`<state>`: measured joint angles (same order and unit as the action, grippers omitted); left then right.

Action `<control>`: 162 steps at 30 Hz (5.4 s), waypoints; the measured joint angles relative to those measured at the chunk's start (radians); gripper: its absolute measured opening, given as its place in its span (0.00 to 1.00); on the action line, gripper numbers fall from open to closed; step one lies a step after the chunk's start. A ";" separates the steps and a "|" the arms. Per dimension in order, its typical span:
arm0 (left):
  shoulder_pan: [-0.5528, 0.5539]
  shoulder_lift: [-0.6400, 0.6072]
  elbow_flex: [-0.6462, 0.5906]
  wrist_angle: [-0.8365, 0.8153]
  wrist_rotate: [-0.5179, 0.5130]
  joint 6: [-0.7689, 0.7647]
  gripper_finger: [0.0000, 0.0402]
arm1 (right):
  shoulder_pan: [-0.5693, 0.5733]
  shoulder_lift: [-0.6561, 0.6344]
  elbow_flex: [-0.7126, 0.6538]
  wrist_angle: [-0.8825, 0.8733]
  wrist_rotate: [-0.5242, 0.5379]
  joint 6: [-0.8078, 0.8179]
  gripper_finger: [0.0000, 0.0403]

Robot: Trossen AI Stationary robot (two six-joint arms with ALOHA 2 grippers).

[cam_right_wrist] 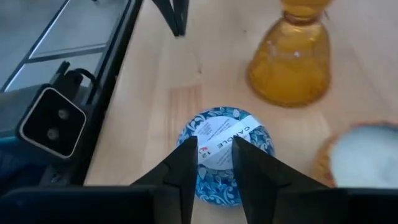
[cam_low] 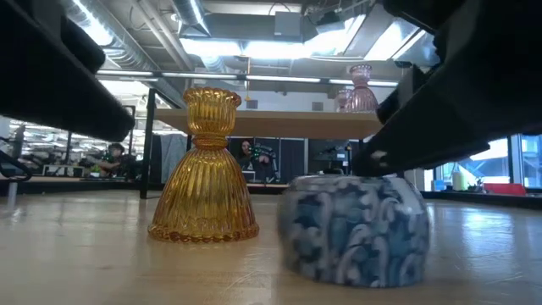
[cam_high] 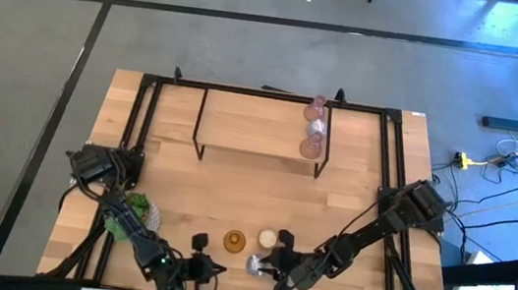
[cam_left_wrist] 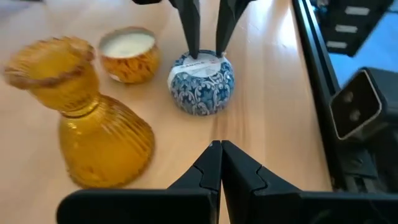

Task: Pick & Place candle stick holders
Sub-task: Put the blue scented candle on the shelf

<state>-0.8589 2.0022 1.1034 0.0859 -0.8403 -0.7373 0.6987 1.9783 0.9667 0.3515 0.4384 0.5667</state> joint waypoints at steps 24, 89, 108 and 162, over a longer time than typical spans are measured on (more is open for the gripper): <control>0.019 0.000 0.000 0.090 0.101 0.061 0.00 | 0.072 -0.006 0.081 -0.204 -0.050 0.097 0.25; 0.079 0.184 0.001 0.287 0.037 0.185 0.60 | 0.038 0.130 0.173 -0.199 -0.003 0.023 0.46; 0.081 0.219 0.001 0.398 0.044 0.253 0.60 | -0.022 0.131 0.173 -0.025 -0.080 -0.085 0.46; 0.017 0.190 -0.001 0.324 -0.067 0.168 0.71 | -0.012 0.131 0.173 -0.010 -0.075 -0.017 0.45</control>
<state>-0.8421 2.1921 1.1023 0.4101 -0.9071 -0.5697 0.6865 2.1094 1.1393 0.3412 0.3636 0.5495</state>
